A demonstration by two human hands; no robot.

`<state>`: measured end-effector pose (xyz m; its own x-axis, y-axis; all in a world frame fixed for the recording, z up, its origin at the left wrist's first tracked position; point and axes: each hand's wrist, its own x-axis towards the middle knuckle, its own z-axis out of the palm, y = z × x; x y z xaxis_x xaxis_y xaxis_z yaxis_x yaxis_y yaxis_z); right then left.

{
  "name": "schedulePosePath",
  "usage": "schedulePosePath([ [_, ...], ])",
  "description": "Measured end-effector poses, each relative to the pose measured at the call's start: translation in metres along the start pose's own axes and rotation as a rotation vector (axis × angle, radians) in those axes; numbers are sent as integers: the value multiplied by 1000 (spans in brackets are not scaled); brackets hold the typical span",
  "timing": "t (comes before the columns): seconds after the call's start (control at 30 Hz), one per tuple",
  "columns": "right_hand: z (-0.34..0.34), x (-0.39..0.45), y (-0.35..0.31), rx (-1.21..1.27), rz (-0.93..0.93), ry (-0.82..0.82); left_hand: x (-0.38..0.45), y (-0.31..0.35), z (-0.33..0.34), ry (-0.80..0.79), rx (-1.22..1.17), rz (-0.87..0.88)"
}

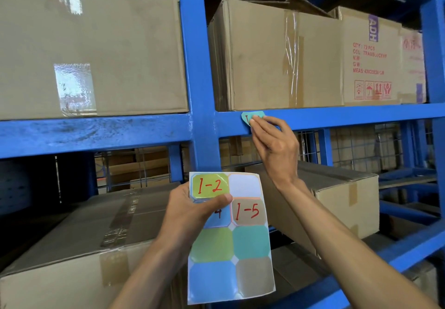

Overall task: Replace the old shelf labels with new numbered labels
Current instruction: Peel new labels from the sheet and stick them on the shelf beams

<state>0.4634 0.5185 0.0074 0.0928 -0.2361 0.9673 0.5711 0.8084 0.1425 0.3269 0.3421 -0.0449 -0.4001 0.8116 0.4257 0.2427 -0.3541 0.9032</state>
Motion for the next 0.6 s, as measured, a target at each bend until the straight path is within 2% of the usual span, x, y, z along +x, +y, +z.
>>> schedulePosePath([
  [0.33,3,0,-3,-11,41,-44,4,-5,-2,13,6,-5],
  [0.6,-4,6,-7,-68,53,-194,7,-10,-5,7,-24,-6],
])
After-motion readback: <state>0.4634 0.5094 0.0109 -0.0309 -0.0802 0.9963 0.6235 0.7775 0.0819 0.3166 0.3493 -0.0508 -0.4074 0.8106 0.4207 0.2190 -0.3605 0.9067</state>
